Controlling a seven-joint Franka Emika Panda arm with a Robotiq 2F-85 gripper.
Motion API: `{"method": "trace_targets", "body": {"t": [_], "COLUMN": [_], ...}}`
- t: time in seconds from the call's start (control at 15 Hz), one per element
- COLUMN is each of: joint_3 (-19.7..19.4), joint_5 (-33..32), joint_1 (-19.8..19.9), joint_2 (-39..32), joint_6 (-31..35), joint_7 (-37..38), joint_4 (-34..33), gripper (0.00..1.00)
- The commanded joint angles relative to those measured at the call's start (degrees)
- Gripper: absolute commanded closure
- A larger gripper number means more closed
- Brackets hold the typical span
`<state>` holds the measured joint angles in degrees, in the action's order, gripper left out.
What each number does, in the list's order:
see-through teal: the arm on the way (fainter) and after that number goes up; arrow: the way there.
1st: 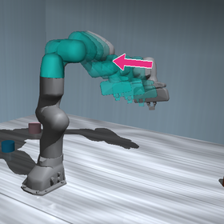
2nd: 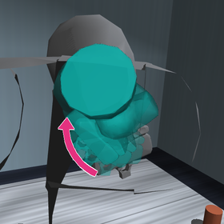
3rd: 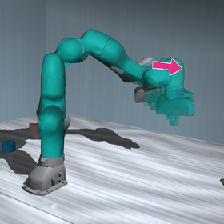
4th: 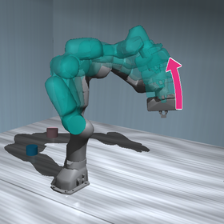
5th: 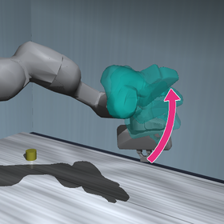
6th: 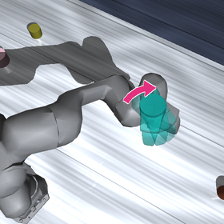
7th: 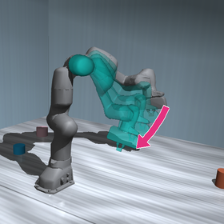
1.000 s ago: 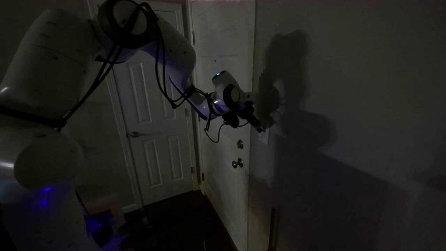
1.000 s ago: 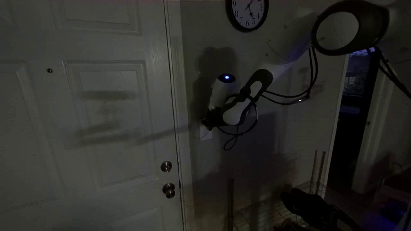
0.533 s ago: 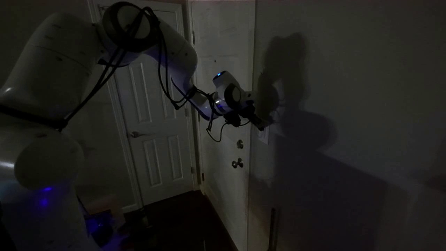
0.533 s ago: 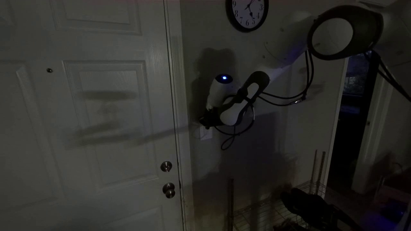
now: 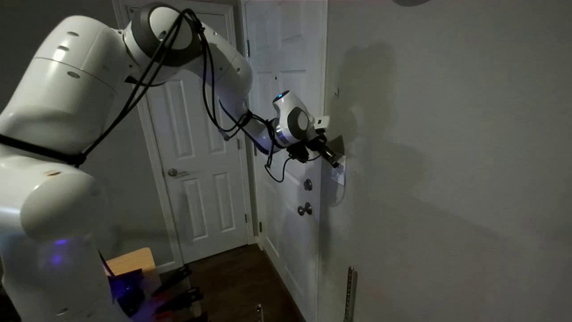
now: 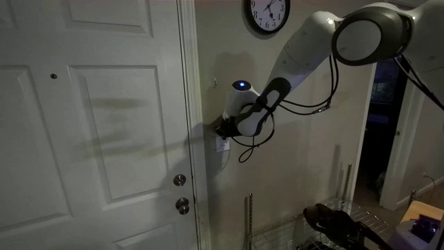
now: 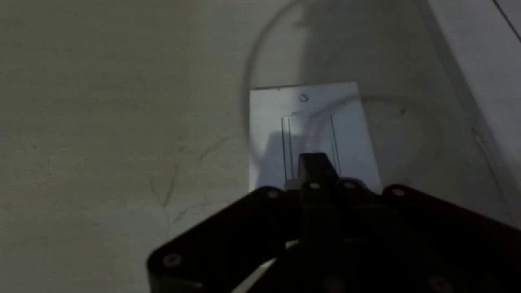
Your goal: Switch on the light switch
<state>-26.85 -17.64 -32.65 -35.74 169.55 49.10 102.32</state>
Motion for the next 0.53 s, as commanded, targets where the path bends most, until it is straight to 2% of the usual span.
{"method": "trace_targets", "body": {"t": [0.0,0.2,0.47], "joint_3": [-1.0,3.4,3.6], "joint_5": [0.8,2.4,1.8], "joint_1": [-0.6,1.6,0.0], "joint_2": [-0.9,2.2,4.1], "joint_6": [-0.3,-2.0,-2.9], "joint_7": [1.0,-1.8,-0.2], "joint_4": [-0.7,1.8,4.1], "gripper": [0.99,0.99,0.99]}}
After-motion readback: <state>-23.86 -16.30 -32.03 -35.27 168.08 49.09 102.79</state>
